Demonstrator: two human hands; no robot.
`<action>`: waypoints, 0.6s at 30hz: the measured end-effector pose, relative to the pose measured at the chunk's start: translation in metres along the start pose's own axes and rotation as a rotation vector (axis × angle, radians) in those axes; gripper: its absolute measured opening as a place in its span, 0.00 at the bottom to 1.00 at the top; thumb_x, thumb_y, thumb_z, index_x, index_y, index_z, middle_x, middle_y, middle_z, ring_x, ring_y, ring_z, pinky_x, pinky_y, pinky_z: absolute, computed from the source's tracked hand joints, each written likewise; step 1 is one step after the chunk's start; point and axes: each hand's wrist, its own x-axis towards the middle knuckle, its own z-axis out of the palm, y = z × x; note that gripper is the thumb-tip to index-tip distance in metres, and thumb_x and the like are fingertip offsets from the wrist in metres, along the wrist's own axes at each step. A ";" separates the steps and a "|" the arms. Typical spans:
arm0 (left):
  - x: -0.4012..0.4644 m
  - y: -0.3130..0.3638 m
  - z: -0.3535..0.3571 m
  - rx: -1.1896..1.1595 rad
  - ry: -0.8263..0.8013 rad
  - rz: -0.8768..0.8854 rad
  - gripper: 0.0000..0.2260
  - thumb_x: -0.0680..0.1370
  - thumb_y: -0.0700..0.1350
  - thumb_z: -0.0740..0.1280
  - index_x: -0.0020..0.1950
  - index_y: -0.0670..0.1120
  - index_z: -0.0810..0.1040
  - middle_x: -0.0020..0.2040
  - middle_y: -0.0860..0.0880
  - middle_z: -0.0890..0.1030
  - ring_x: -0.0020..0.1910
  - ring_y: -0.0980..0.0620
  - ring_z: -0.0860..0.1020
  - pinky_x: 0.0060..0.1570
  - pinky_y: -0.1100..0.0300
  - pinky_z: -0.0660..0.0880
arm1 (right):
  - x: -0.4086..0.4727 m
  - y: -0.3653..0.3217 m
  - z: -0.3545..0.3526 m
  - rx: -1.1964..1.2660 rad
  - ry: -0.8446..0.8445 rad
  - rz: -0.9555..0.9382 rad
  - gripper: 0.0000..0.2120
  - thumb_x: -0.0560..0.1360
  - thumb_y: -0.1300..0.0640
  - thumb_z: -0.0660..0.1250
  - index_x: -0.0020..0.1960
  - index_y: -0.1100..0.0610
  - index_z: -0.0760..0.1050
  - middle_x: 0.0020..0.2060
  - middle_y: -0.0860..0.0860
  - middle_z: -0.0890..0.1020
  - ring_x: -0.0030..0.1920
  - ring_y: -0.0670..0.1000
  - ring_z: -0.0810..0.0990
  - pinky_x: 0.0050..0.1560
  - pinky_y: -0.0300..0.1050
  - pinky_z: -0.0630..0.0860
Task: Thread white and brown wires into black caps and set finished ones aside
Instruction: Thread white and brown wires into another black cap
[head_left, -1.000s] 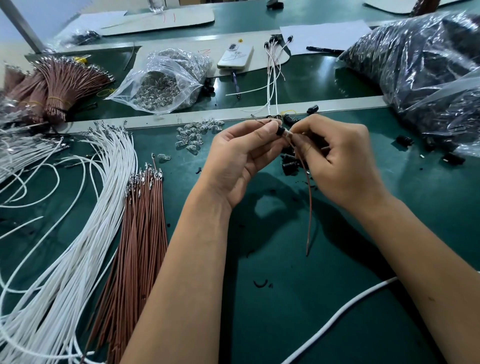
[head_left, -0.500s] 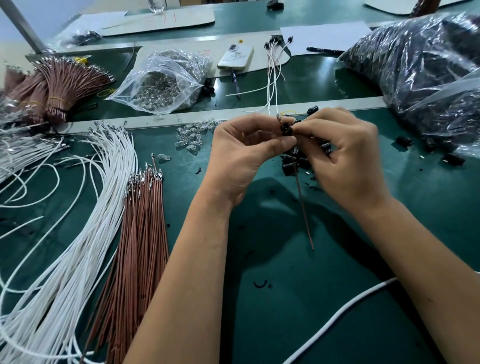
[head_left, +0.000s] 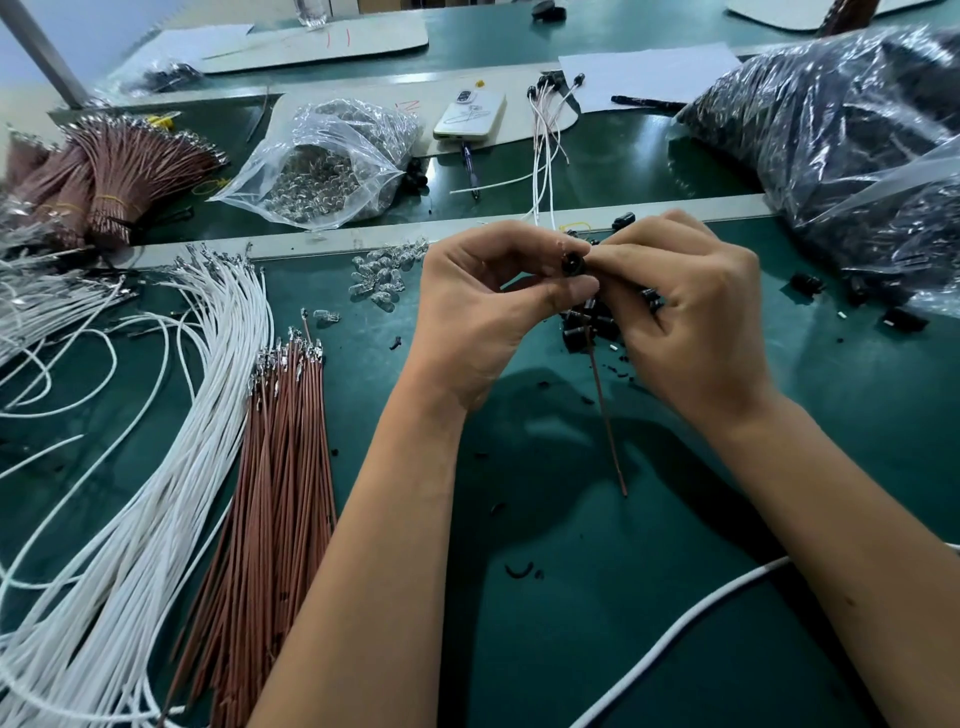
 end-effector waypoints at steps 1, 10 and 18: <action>0.000 0.000 0.000 0.002 0.001 0.004 0.12 0.66 0.26 0.76 0.44 0.39 0.82 0.41 0.43 0.83 0.44 0.46 0.79 0.49 0.57 0.79 | 0.000 0.000 0.000 -0.003 -0.004 -0.005 0.07 0.80 0.65 0.69 0.52 0.63 0.86 0.43 0.55 0.85 0.44 0.58 0.80 0.48 0.42 0.75; 0.000 0.000 0.000 -0.039 -0.005 -0.015 0.12 0.67 0.25 0.75 0.43 0.39 0.82 0.41 0.46 0.84 0.42 0.49 0.81 0.48 0.58 0.79 | 0.000 -0.004 -0.001 0.037 0.028 0.024 0.07 0.82 0.64 0.68 0.51 0.65 0.85 0.44 0.57 0.84 0.45 0.58 0.82 0.48 0.47 0.78; 0.000 -0.002 -0.001 -0.070 0.018 -0.039 0.13 0.67 0.23 0.73 0.42 0.38 0.79 0.42 0.49 0.86 0.41 0.53 0.80 0.46 0.61 0.79 | 0.000 -0.003 0.000 0.042 -0.002 0.033 0.07 0.82 0.65 0.69 0.51 0.66 0.85 0.45 0.57 0.84 0.45 0.58 0.82 0.48 0.50 0.79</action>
